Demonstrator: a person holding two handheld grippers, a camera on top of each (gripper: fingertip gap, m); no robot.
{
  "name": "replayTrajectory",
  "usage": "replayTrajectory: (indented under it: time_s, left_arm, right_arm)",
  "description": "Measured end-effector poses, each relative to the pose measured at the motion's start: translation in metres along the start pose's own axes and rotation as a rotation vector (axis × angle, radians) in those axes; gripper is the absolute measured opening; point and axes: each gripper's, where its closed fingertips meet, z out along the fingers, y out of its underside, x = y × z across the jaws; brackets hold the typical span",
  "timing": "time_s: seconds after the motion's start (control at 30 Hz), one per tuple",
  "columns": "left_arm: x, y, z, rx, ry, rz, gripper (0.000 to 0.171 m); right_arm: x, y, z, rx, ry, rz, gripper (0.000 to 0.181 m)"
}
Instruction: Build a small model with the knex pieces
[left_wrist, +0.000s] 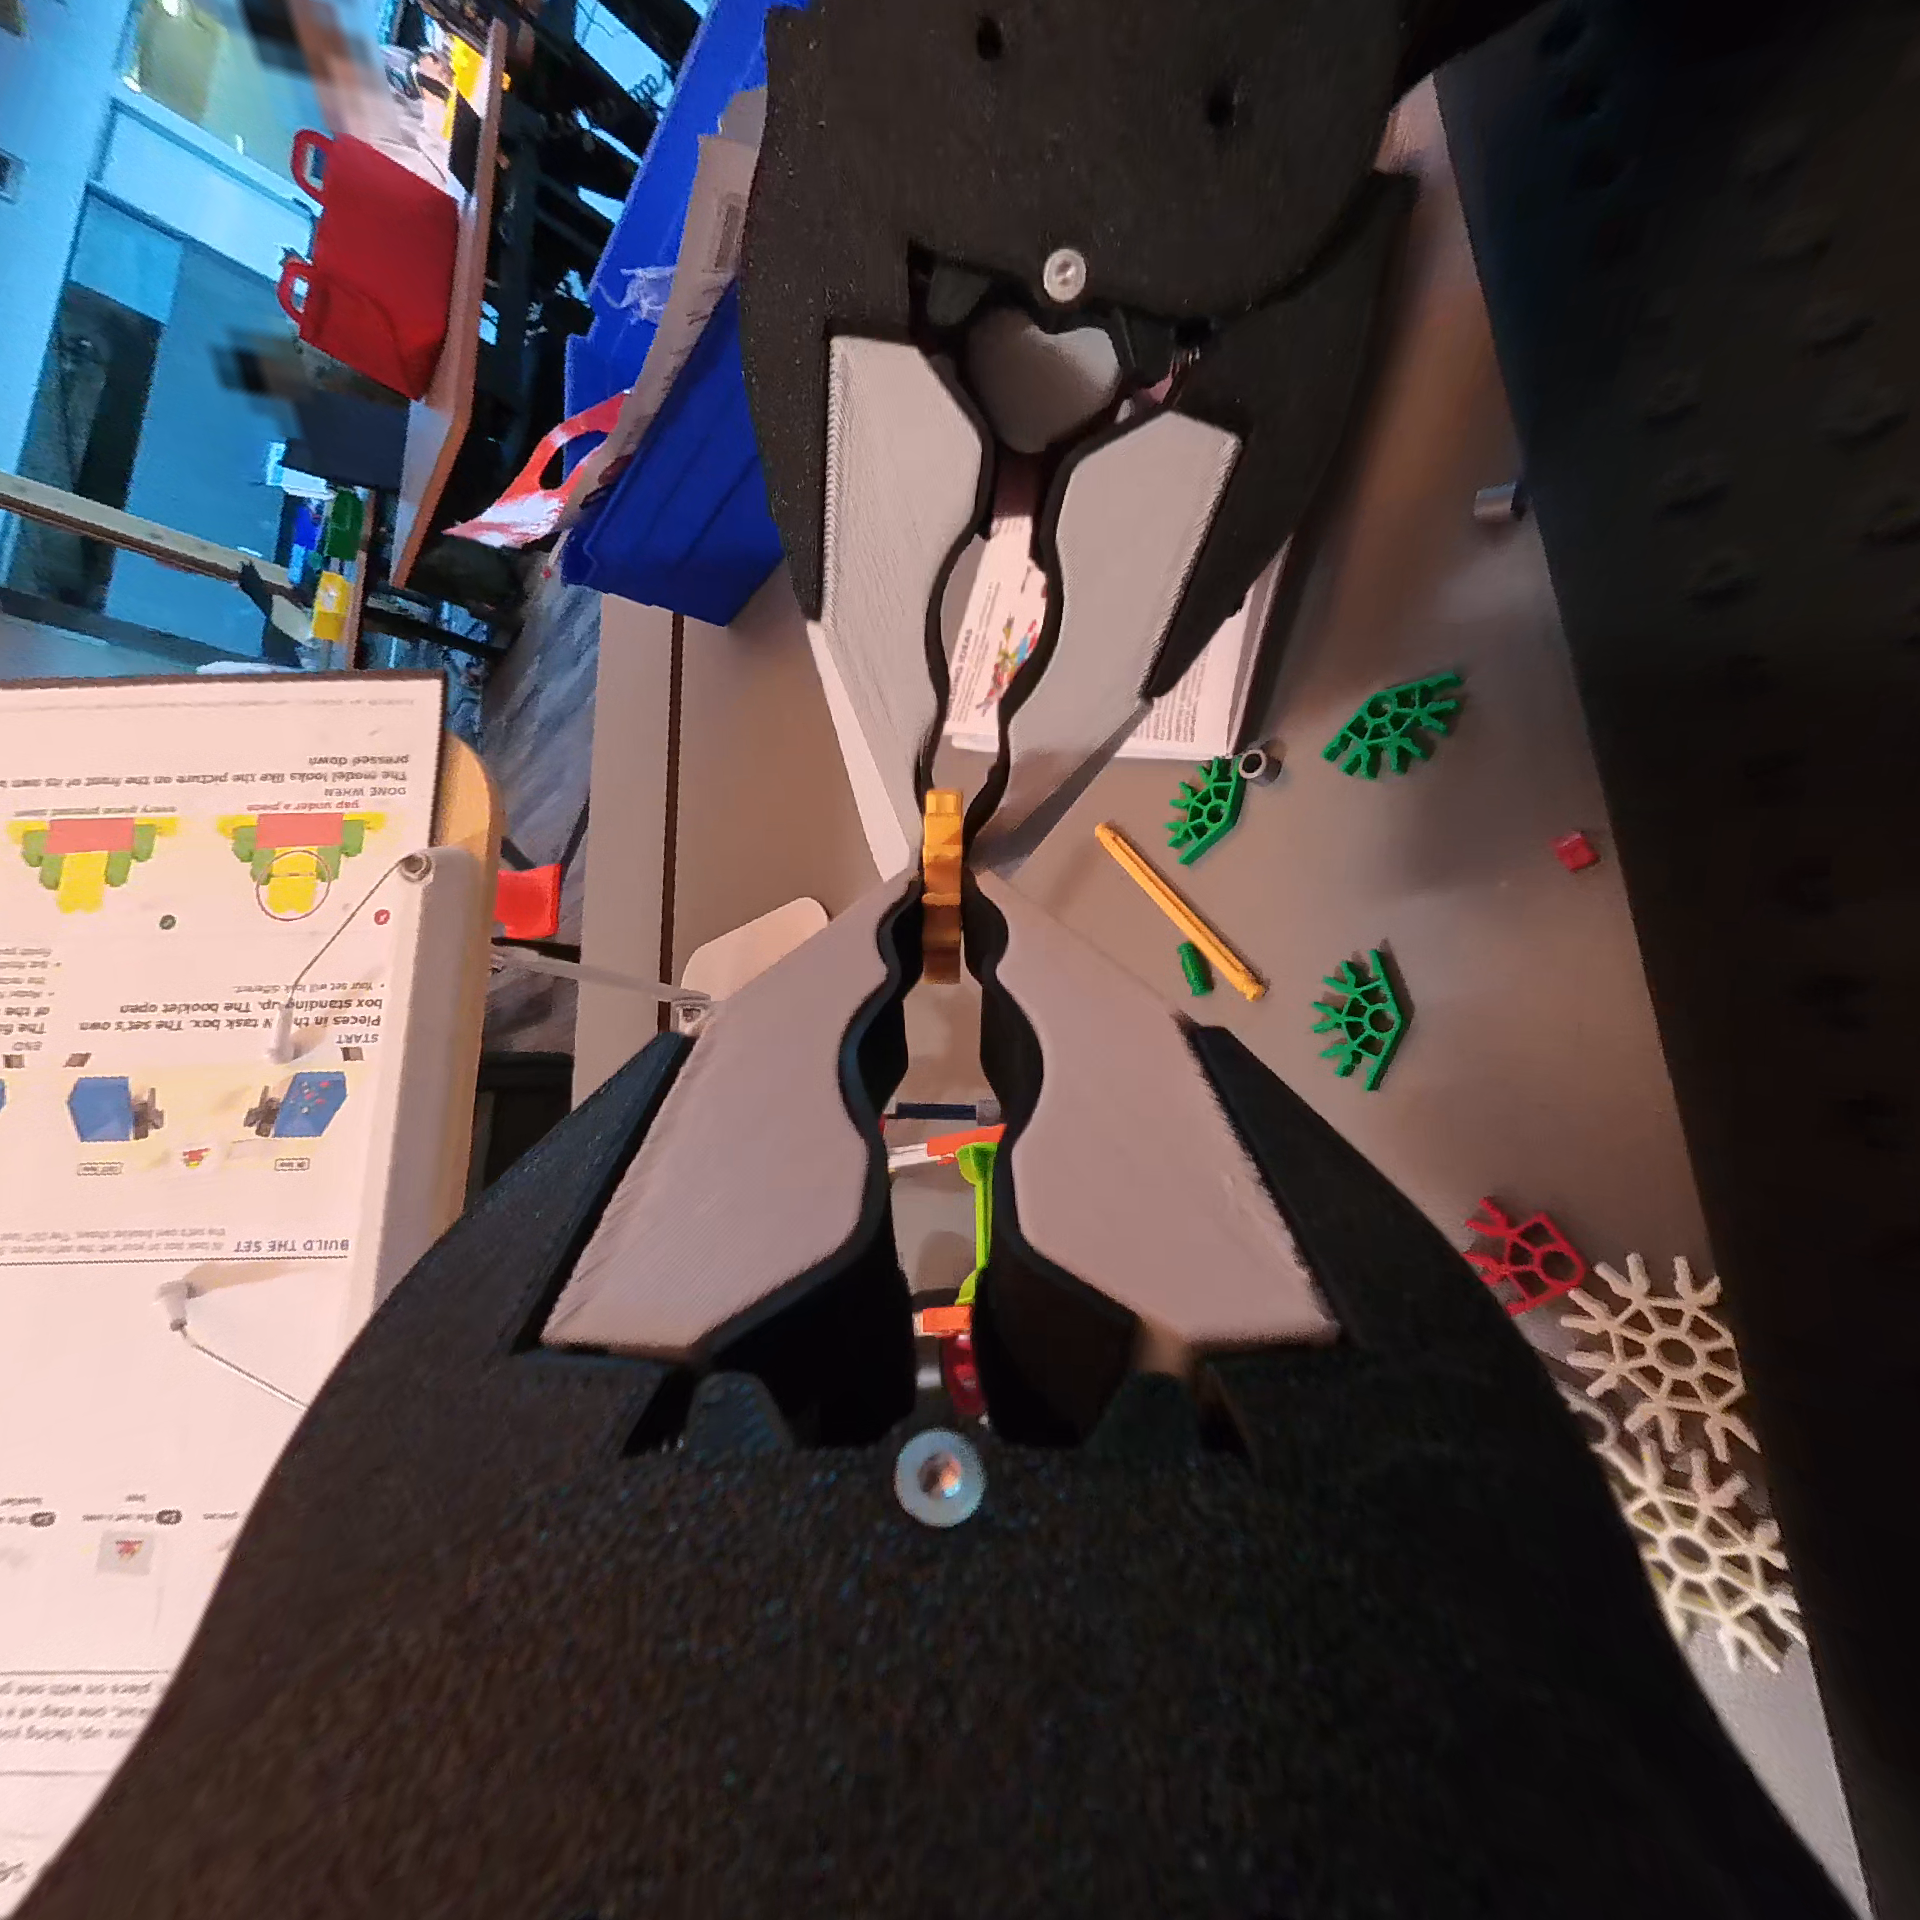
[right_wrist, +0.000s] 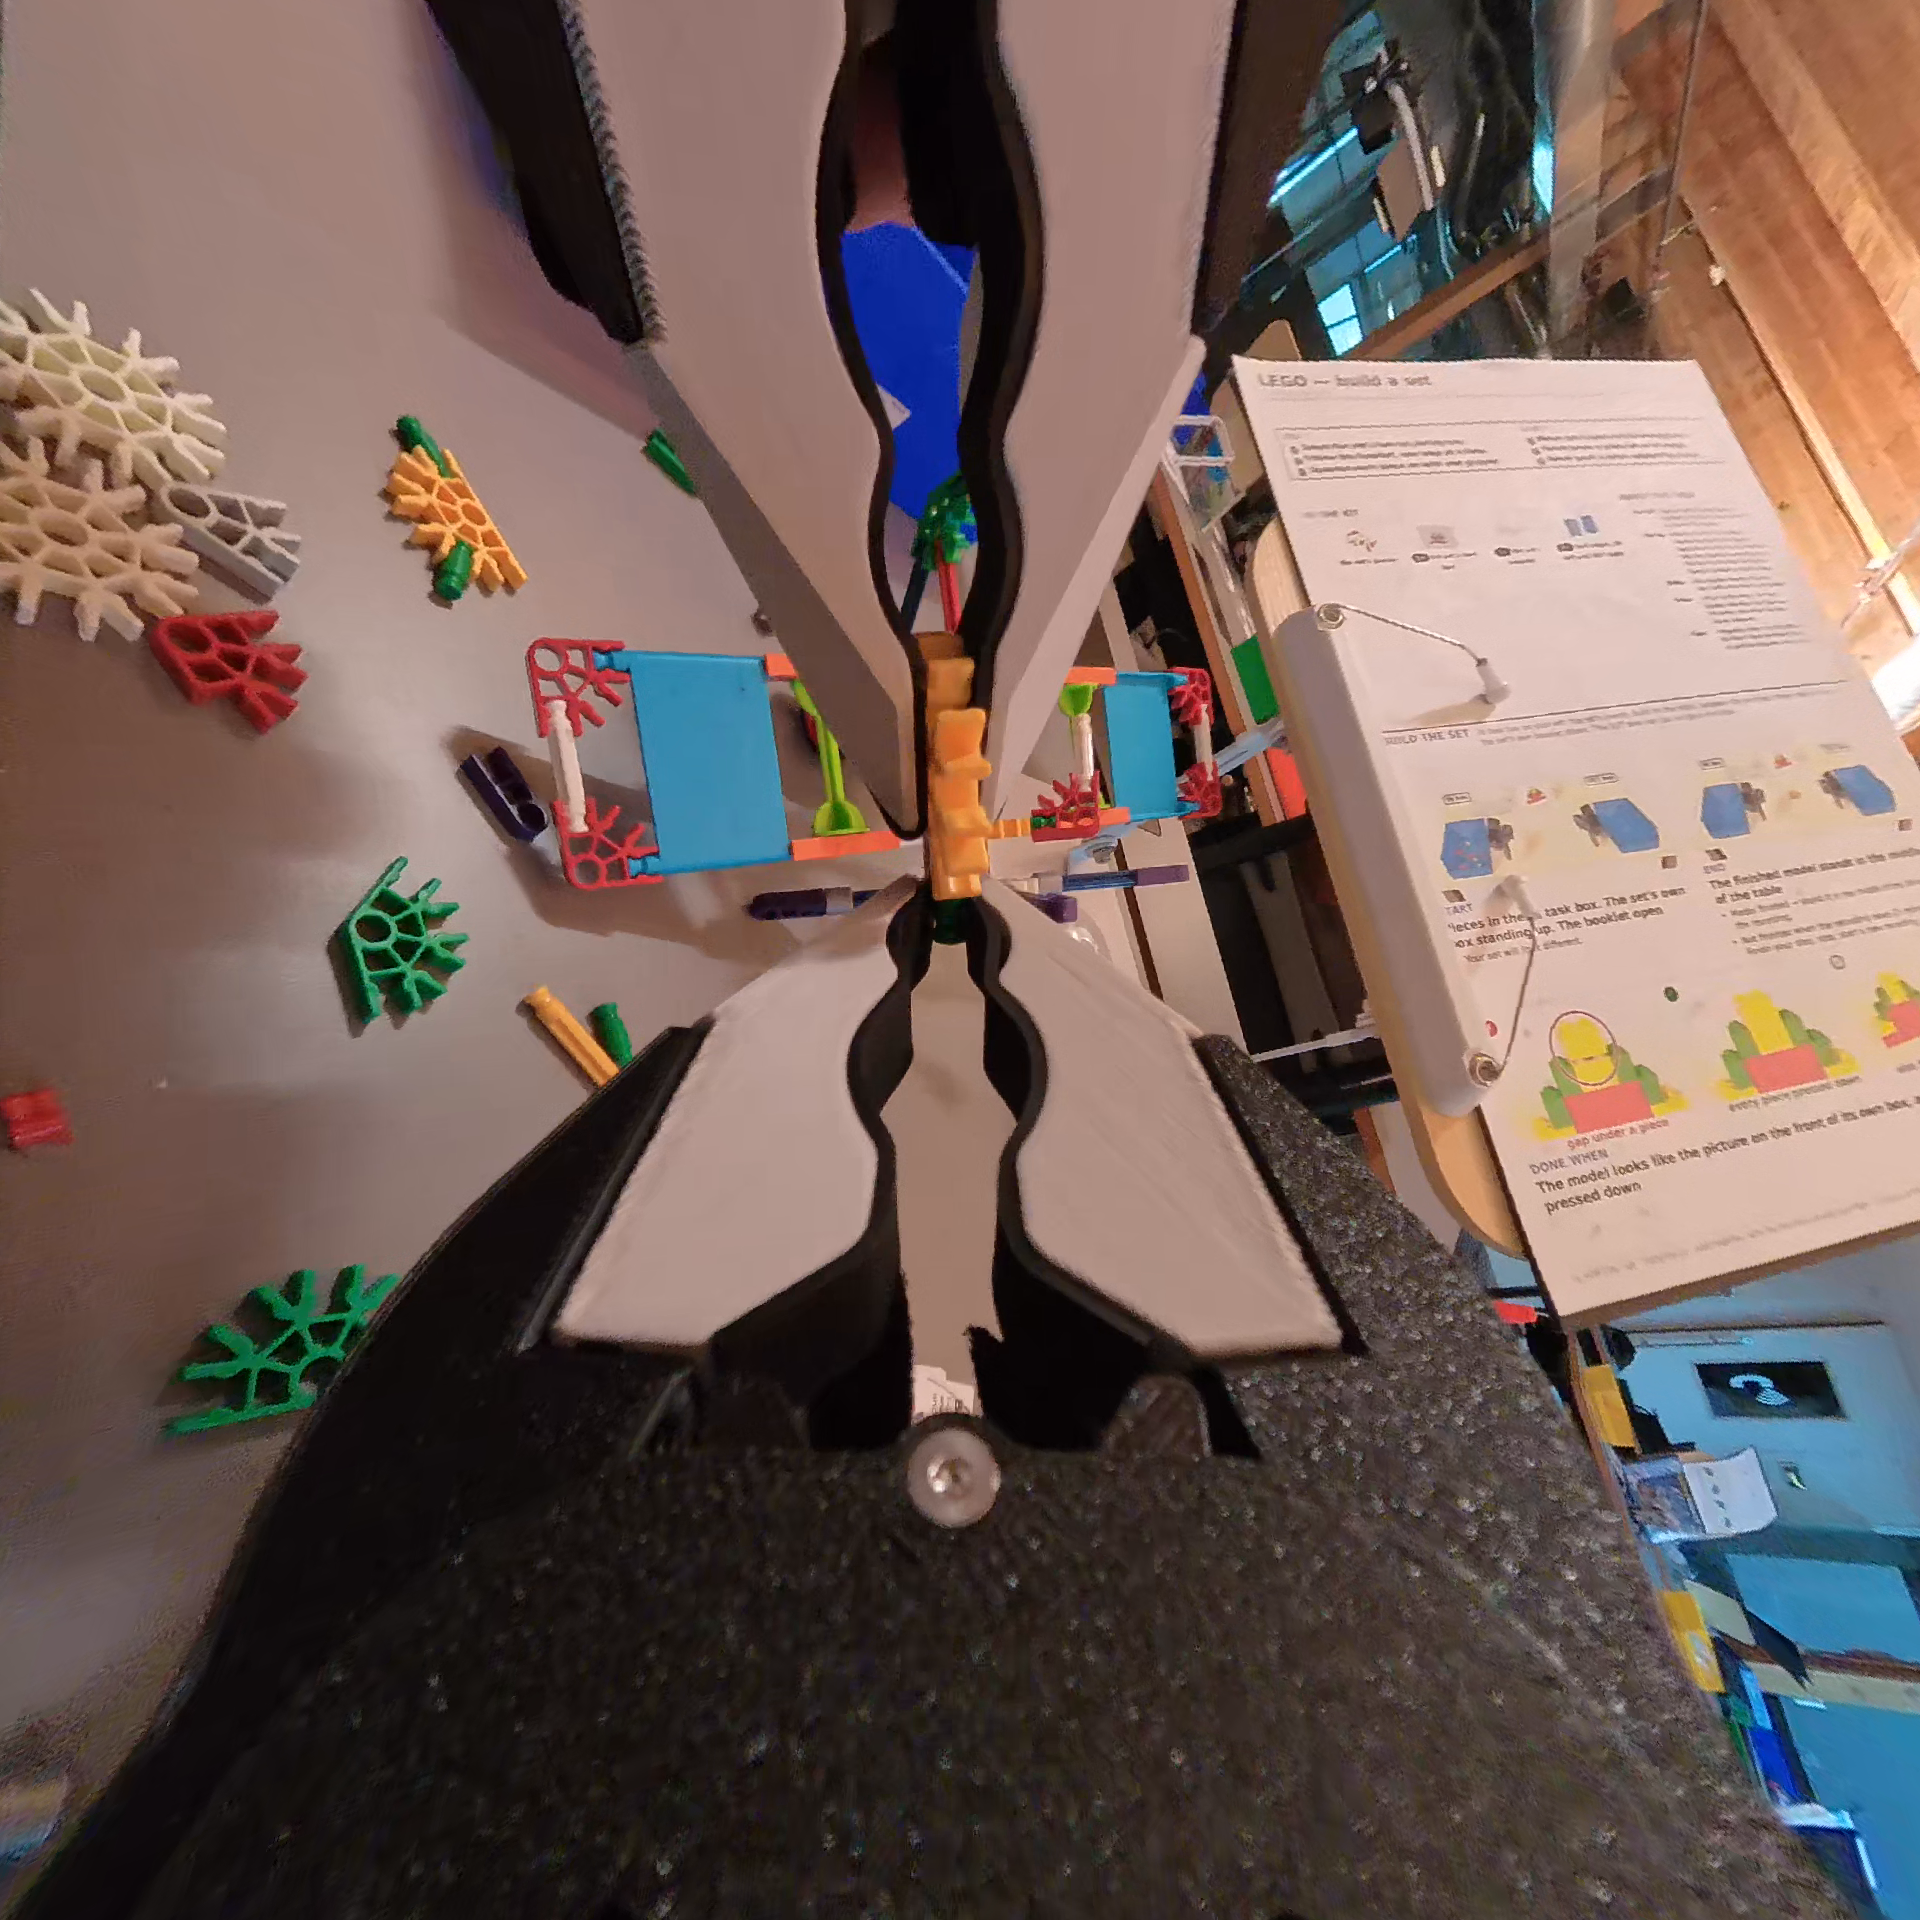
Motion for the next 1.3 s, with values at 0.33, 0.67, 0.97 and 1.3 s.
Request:
replayTrajectory:
  time_s: [0.33,0.67,0.97,1.3]
  left_arm:
    - [-0.005,0.006,0.009,-0.091,-0.125,0.06,0.005]
    - [-0.028,0.003,0.014,-0.133,-0.451,0.065,0.002]
    - [-0.036,0.006,0.021,-0.164,-0.567,0.091,0.003]
    - [-0.027,0.003,0.012,-0.057,-0.259,0.056,0.004]
  right_arm:
    - [0.003,0.01,0.007,-0.068,0.017,0.086,0.003]
    - [0.025,0.013,0.012,-0.019,0.048,0.492,0.005]
    - [0.031,0.02,0.017,-0.021,0.068,0.69,0.006]
    - [0.028,0.01,0.013,0.027,0.088,0.239,0.012]
